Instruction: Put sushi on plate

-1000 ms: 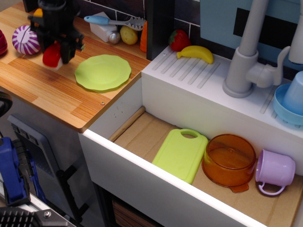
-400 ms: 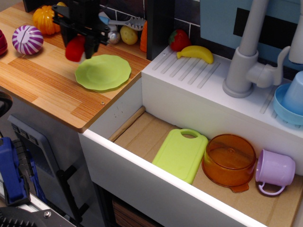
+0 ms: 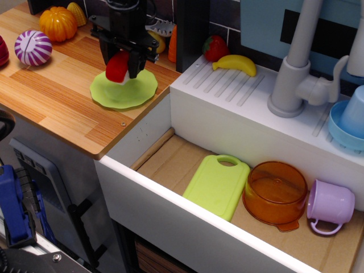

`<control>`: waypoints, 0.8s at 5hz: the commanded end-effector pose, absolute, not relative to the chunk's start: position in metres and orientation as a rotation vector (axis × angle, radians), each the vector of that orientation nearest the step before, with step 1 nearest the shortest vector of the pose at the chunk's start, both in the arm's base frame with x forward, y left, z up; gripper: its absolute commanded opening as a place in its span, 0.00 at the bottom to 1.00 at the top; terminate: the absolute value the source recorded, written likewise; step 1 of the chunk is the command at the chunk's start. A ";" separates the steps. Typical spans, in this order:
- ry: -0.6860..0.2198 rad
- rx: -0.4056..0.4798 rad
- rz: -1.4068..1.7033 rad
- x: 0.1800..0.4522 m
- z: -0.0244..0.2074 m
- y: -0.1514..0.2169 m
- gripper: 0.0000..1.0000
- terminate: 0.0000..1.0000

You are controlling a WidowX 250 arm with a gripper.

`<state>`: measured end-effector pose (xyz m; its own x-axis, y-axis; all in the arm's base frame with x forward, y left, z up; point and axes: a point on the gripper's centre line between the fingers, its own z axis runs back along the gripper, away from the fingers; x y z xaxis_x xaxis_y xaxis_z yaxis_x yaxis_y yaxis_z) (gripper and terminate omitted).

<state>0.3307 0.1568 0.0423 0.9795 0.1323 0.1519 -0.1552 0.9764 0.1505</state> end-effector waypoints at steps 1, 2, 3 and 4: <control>-0.205 0.139 0.143 0.336 0.054 0.162 1.00 0.00; -0.226 0.115 0.165 0.333 0.050 0.159 1.00 0.00; -0.226 0.115 0.165 0.333 0.050 0.159 1.00 0.00; -0.226 0.115 0.165 0.333 0.050 0.159 1.00 1.00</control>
